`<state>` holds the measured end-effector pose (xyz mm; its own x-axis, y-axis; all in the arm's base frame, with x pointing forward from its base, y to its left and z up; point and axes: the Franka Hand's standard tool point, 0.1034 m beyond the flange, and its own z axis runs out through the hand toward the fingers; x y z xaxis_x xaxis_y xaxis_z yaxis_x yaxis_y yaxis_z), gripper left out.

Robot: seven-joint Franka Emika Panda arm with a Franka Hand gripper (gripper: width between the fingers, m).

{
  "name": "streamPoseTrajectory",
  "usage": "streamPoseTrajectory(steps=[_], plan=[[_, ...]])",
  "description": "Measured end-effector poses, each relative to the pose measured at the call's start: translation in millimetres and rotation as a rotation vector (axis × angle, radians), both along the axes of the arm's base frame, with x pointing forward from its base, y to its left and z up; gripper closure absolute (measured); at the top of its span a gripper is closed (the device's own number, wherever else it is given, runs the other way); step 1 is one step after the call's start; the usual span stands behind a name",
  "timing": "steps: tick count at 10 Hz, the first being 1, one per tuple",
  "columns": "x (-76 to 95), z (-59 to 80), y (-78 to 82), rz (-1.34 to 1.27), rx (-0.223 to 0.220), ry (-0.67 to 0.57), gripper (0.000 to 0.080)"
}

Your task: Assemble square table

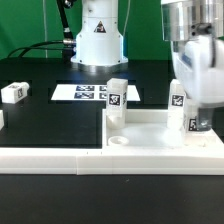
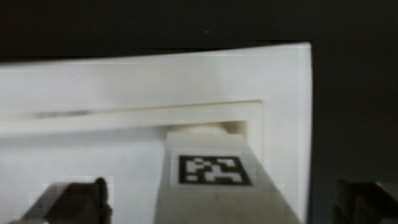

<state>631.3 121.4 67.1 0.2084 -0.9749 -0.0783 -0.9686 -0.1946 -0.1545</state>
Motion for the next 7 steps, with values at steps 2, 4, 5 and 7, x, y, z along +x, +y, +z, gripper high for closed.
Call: streamPoseTrajectory(steps=[2,4,5,7], plan=[[-0.2,-1.5,-1.1,0.105,-0.016,-0.011,0.0152],[0.1,-1.2,-2.6,0.349,-0.063,-0.033,0.0151],[1.3,-0.1,-2.6,0.510,-0.101,-0.050,0.0151],[5.1,2.9,-3.1,0.794,-0.163,-0.086,0.0151]])
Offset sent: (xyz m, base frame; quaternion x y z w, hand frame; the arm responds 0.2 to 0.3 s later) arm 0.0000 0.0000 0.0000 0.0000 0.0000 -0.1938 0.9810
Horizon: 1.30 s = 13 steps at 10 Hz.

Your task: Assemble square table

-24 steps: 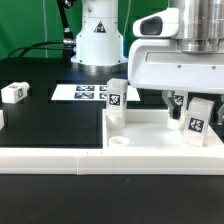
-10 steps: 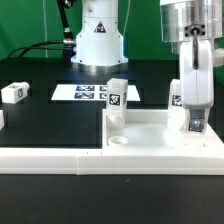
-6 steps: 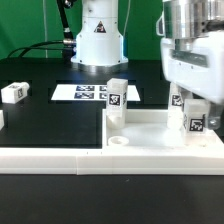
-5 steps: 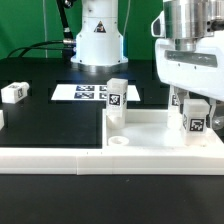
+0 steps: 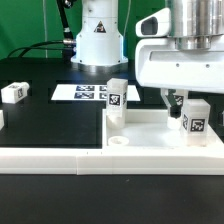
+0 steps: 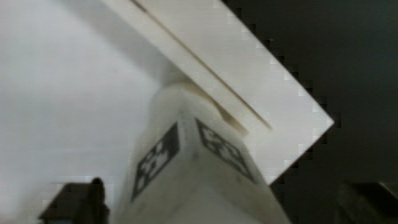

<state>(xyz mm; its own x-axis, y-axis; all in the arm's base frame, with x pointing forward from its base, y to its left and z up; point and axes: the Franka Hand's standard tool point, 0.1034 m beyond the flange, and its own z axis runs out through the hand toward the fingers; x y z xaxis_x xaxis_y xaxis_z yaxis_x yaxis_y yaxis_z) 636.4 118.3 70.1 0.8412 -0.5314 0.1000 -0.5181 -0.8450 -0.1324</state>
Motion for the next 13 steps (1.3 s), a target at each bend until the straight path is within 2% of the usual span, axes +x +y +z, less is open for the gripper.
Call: streamPoseTrajectory(steps=[1,2,4,6,7,12,13], plan=[[-1.0,-1.7,-0.1,0.140,-0.029,-0.006,0.0151],[-1.4,-3.2,-0.8,0.180,-0.037,-0.006,0.0151],[-1.3,-3.3,-1.0,0.144,-0.031,-0.004,0.0151],[-1.3,-3.5,-1.5,0.139,-0.031,-0.003,0.0424],[-0.5,-2.9,-4.2,0.053,-0.019,-0.001,0.0503],[-1.3,-4.3,-10.3,-0.348,0.038,0.027,0.0503],[-3.4,-4.6,-11.8,-0.569,0.063,0.049,0.0503]])
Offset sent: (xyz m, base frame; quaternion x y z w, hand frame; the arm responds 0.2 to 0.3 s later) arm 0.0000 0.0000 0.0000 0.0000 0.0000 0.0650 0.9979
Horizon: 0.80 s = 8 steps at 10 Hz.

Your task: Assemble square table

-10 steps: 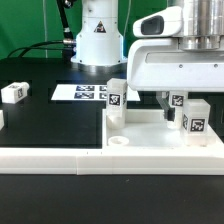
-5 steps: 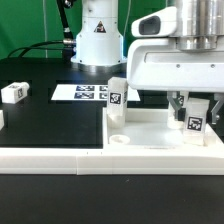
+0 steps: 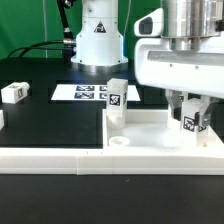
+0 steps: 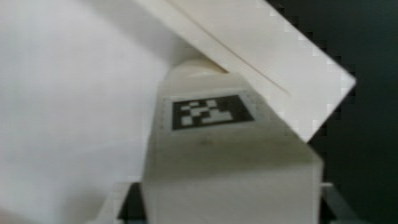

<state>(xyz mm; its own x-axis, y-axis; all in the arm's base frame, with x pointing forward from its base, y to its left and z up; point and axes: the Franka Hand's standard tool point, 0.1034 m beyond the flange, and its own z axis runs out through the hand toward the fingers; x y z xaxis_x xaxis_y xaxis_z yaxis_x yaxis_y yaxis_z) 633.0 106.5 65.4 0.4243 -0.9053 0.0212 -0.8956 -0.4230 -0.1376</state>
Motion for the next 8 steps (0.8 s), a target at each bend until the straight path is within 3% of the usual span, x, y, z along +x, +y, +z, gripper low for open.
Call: streamPoseTrajectory(steps=[2,3,8], plan=[[-3.2,-0.4,-0.5,-0.355,0.055,0.037,0.0503],[-5.4,-1.2,-2.6,-0.504,0.112,0.034,0.0503],[-7.9,-2.4,0.7,-0.785,0.144,0.069,0.0503]])
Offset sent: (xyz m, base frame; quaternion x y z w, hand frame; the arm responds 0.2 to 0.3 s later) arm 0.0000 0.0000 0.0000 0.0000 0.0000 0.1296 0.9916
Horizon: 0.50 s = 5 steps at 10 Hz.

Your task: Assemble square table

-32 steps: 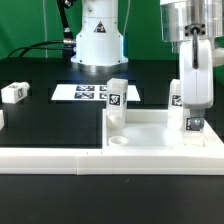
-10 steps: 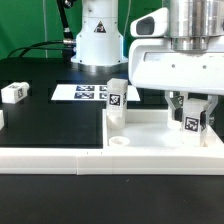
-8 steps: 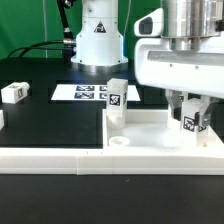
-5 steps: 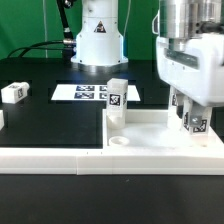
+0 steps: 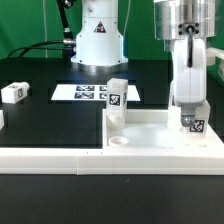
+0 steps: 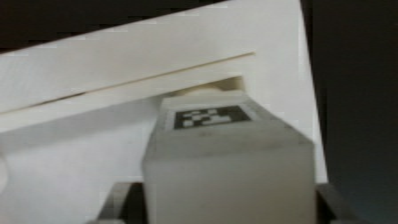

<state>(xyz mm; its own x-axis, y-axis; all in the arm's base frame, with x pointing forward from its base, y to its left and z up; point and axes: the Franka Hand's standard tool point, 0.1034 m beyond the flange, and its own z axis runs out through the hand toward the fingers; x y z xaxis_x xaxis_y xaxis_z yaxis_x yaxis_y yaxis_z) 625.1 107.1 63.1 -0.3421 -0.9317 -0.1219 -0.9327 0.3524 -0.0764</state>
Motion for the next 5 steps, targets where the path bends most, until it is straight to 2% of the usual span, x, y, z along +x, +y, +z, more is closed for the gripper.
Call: streamPoseTrajectory(steps=[2,5], plan=[[-0.5,-0.1,1.5,-0.175,0.030,0.025,0.0494],[-2.2,-0.3,0.6,-0.243,0.050,-0.012,0.0486]])
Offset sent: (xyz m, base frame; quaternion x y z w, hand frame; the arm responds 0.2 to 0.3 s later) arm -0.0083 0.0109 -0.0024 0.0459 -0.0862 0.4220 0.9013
